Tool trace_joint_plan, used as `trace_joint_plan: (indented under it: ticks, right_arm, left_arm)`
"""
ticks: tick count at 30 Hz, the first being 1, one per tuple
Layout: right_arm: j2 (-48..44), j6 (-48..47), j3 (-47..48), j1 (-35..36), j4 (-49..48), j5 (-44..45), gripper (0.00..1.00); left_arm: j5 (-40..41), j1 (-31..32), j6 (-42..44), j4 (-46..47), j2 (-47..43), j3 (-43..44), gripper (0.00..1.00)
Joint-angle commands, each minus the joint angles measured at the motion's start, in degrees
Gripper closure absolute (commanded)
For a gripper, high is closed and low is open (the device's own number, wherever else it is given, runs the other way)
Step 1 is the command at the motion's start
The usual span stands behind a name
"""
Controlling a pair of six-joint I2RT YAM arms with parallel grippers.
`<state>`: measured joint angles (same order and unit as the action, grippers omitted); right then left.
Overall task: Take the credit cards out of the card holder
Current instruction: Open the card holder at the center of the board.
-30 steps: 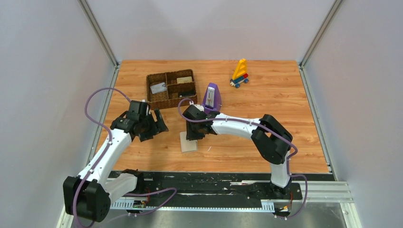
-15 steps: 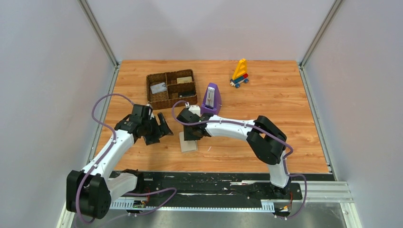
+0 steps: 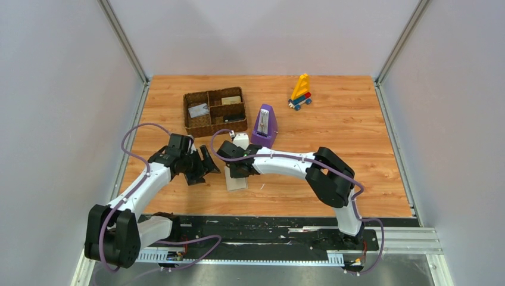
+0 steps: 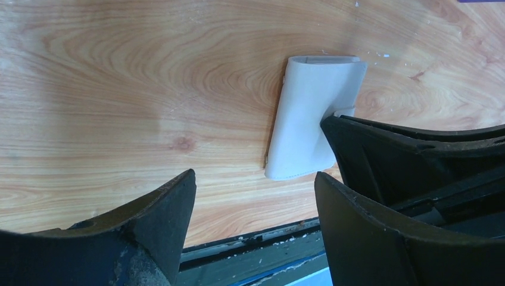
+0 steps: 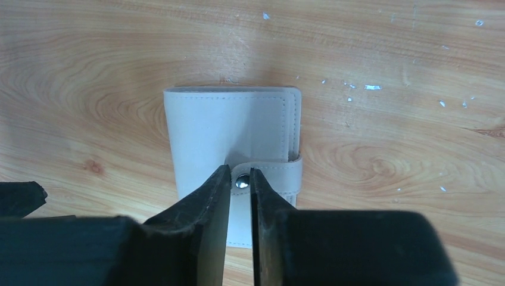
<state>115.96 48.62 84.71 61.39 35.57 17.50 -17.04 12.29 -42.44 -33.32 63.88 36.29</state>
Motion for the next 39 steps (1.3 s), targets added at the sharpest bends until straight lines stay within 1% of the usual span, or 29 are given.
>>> trace_joint_plan:
  ticks: [1, 5, 6, 11, 18, 23, 28, 34, 39]
  right_arm:
    - [3.0, 0.9, -0.8, -0.1, 4.1, 3.0, 0.87]
    - [2.0, 1.2, -1.0, 0.0, 4.0, 3.1, 0.99]
    - [1.6, 1.3, -1.1, 0.0, 4.0, 3.2, 1.0]
    - [-0.2, 1.5, -2.4, 0.0, 3.0, 3.1, 1.0]
    - [-5.2, -0.5, -5.7, -0.1, -1.5, 2.5, 1.0]
    - [-10.2, -1.7, -9.2, -0.2, -4.6, 1.3, 1.0]
    - [-15.2, -1.8, -14.8, -0.5, -7.5, -0.6, 1.0]
    - [-23.2, -2.8, -21.9, -1.1, -13.1, -1.8, 1.0]
    - [-28.9, -3.5, -26.2, -2.4, -17.3, -3.7, 1.0]
  left_arm:
    - [-2.3, -0.3, -0.7, 3.2, 0.9, -0.6, 0.2]
    - [-3.2, -0.3, -1.1, 4.6, 1.7, -1.4, 0.21]
    - [-3.7, -0.3, -1.3, 5.3, 1.9, -1.6, 0.22]
    - [-5.5, -0.3, -1.7, 7.8, 3.3, -2.4, 0.23]
    - [-9.5, -0.3, -0.3, 10.0, 6.4, -2.5, 0.24]
    - [-12.2, -0.2, 1.7, 11.0, 6.5, -2.5, 0.22]
    - [-11.7, 0.7, 3.6, 10.1, 5.2, -1.6, 0.2]
    - [-11.2, 4.8, 4.2, 10.7, 4.1, 0.3, 0.17]
    - [-9.1, 10.3, 4.2, 12.2, 5.3, 2.8, 0.16]
